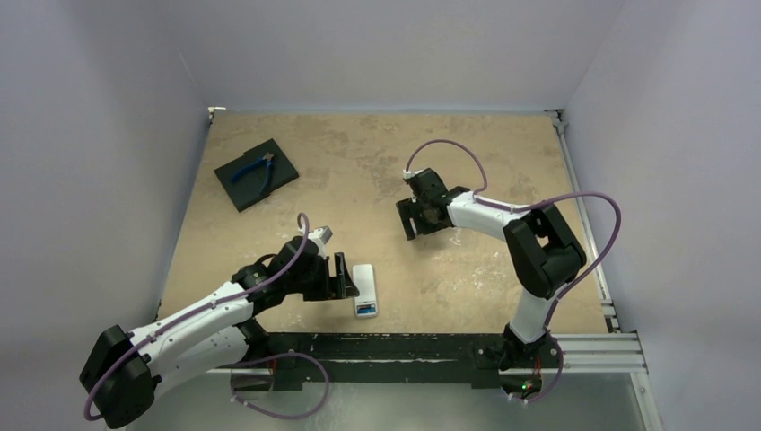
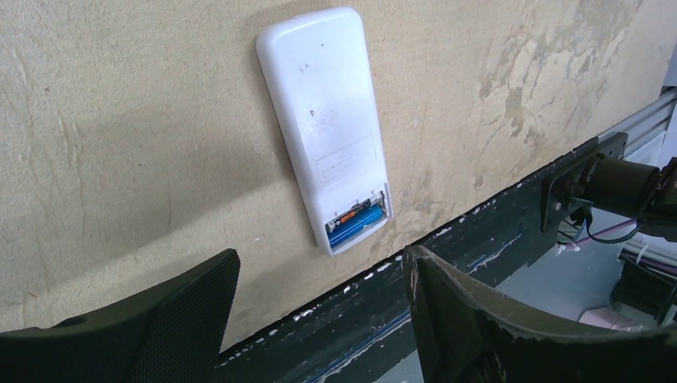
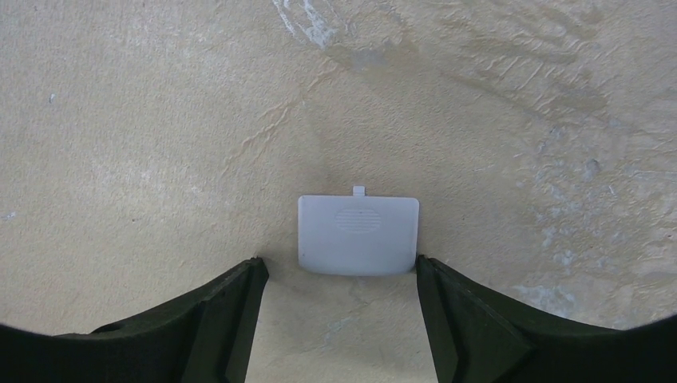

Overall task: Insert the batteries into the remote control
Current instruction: Pick up the battery cover at the center of the board.

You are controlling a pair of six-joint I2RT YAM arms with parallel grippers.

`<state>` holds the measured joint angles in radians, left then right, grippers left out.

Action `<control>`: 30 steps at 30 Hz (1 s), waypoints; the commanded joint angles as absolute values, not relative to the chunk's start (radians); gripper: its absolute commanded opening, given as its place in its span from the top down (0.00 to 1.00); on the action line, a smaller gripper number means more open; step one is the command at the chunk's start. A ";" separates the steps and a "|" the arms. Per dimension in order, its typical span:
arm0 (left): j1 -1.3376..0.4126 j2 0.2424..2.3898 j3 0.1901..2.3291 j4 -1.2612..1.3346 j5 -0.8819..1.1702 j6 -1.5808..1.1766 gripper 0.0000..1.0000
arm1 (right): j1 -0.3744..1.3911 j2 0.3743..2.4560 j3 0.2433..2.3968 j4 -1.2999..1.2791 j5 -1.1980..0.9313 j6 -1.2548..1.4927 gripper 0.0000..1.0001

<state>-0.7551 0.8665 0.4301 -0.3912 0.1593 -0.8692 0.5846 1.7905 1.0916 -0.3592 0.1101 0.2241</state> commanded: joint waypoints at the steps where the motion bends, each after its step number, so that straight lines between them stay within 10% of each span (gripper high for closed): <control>1: -0.759 0.865 0.446 -0.390 0.153 -0.844 0.26 | 0.586 1.817 1.114 -0.365 0.109 0.267 0.22; 30: -0.759 0.868 0.445 -0.391 0.150 -0.844 0.26 | 0.578 1.858 1.124 -0.357 0.146 0.288 0.42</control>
<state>-0.7551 0.8722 0.4301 -0.3912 0.1593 -0.8692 0.5819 1.8133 1.1175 -0.3630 0.1402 0.2722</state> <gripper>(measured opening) 0.746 0.609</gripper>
